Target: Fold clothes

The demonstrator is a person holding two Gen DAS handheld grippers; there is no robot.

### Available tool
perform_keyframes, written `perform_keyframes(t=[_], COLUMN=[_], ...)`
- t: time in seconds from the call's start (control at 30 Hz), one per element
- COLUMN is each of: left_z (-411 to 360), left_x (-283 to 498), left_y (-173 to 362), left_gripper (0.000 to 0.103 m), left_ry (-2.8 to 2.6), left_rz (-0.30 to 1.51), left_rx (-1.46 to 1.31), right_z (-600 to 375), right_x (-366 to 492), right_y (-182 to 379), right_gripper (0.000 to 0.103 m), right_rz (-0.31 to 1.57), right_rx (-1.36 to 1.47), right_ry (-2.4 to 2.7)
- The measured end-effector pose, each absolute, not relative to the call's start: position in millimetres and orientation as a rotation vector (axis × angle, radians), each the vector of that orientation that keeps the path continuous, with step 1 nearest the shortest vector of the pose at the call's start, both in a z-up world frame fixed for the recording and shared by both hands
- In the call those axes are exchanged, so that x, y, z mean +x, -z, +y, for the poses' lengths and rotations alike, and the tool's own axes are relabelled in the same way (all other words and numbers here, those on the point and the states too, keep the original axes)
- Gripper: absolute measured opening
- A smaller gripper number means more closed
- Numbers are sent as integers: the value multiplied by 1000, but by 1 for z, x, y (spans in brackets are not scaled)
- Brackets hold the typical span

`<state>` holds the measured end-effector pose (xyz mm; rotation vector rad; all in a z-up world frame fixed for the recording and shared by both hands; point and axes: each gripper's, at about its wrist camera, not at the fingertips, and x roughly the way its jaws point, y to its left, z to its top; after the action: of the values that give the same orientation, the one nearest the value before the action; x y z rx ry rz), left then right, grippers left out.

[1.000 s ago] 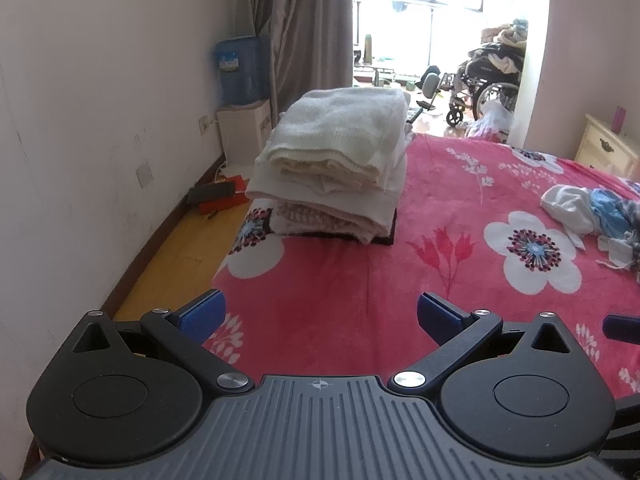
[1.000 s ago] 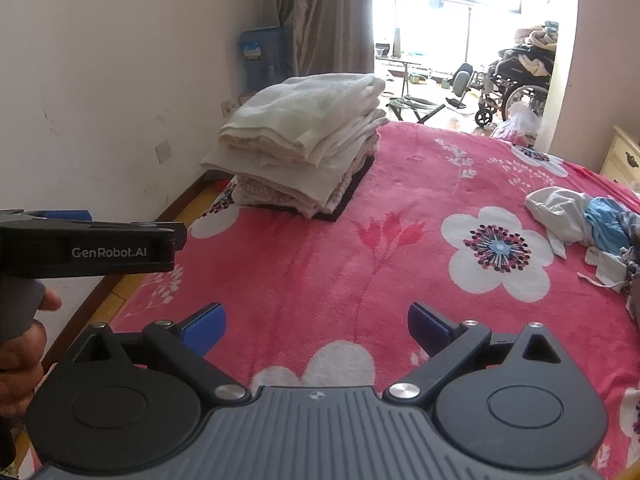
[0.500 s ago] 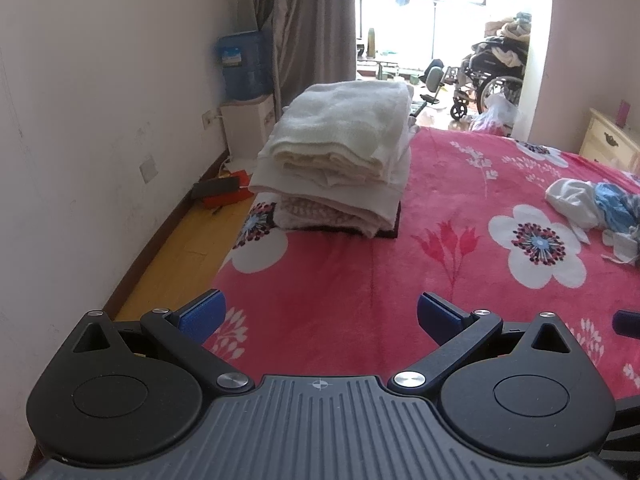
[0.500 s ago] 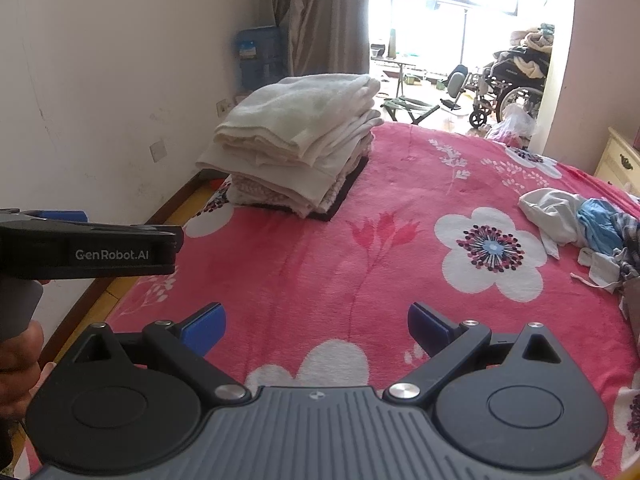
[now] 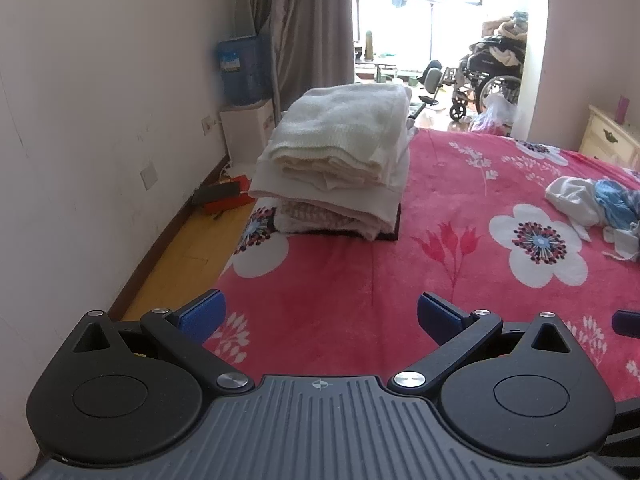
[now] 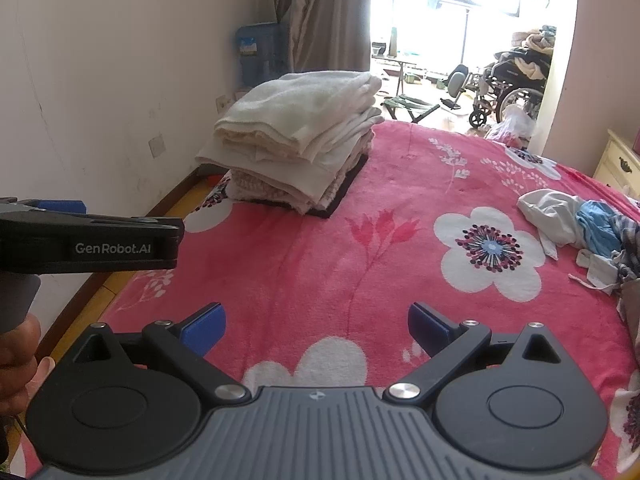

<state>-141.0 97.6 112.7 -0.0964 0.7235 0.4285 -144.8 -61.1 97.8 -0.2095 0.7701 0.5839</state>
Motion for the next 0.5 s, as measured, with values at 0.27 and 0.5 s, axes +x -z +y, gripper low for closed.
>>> perform_keyframes(t=[0.27, 0.5], left_z=[100, 99], left_x=[-141, -142], left_y=[-113, -112], left_gripper=[103, 103], left_ry=[-426, -425], left_rz=[725, 729], left_rx=[-104, -106], right_z=[-61, -60], right_x=[-146, -146], right_y=[-99, -99], right_gripper=[100, 100], right_rz=[766, 765], right_rx=[-213, -218], right_ry=[-582, -585])
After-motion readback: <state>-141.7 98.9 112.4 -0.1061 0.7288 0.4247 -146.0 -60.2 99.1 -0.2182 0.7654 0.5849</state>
